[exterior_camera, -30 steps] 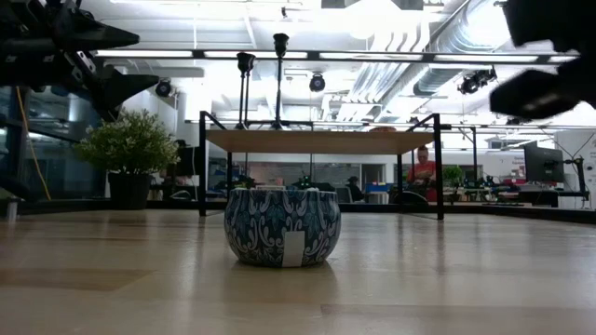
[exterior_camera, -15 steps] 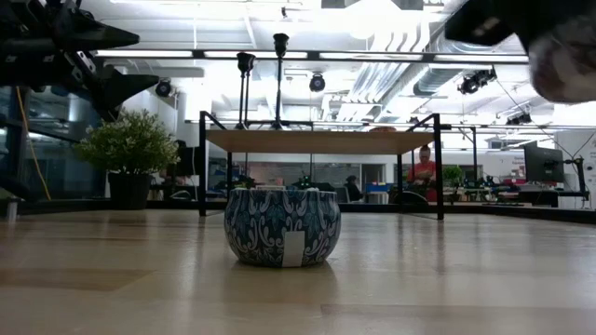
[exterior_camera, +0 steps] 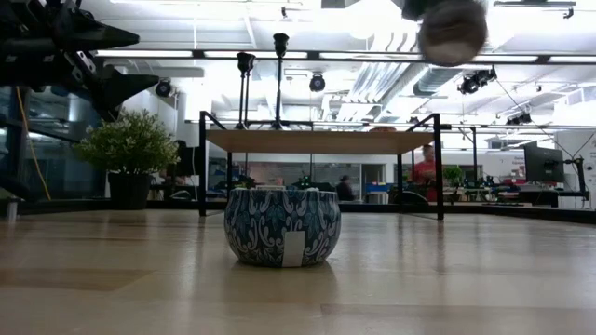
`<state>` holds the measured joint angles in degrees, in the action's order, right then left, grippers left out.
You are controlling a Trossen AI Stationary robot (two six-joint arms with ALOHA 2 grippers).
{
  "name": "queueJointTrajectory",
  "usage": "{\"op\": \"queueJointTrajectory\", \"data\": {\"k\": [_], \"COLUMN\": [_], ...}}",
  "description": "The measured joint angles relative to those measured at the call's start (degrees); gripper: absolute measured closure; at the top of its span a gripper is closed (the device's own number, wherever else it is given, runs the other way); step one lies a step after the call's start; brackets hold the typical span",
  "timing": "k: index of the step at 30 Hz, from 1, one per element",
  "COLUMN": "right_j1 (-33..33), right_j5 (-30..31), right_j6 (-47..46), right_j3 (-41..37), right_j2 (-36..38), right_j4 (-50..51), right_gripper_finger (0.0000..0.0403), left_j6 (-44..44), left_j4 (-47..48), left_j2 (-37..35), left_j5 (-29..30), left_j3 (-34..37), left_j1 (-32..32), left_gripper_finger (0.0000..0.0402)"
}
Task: Pick & Place candle stick holders
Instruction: Put the red scented candle on the shelf
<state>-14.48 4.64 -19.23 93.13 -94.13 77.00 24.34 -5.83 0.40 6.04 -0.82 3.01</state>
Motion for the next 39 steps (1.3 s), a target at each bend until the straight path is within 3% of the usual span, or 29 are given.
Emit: {"op": "queueJointTrajectory", "data": {"k": [9,25,39], "right_j1": [11.9,30.6,42.2], "right_j5": [4.5,1.6,2.3], "right_j6": [1.8,-3.2,-2.6], "right_j3": [3.4,3.7,3.4], "right_j2": [0.0,0.0,0.0], "right_j4": [0.4,0.5,4.4], "right_gripper_finger": [0.0403,0.0403,0.0403], "left_j6": [0.0,0.0,0.0], "left_j4": [0.0,0.0,0.0], "left_j2": [0.0,0.0,0.0], "left_j5": [0.0,0.0,0.0], "left_j3": [0.0,0.0,0.0], "left_j1": [0.0,0.0,0.0], "left_gripper_finger": [0.0098,0.0098,0.0098]}}
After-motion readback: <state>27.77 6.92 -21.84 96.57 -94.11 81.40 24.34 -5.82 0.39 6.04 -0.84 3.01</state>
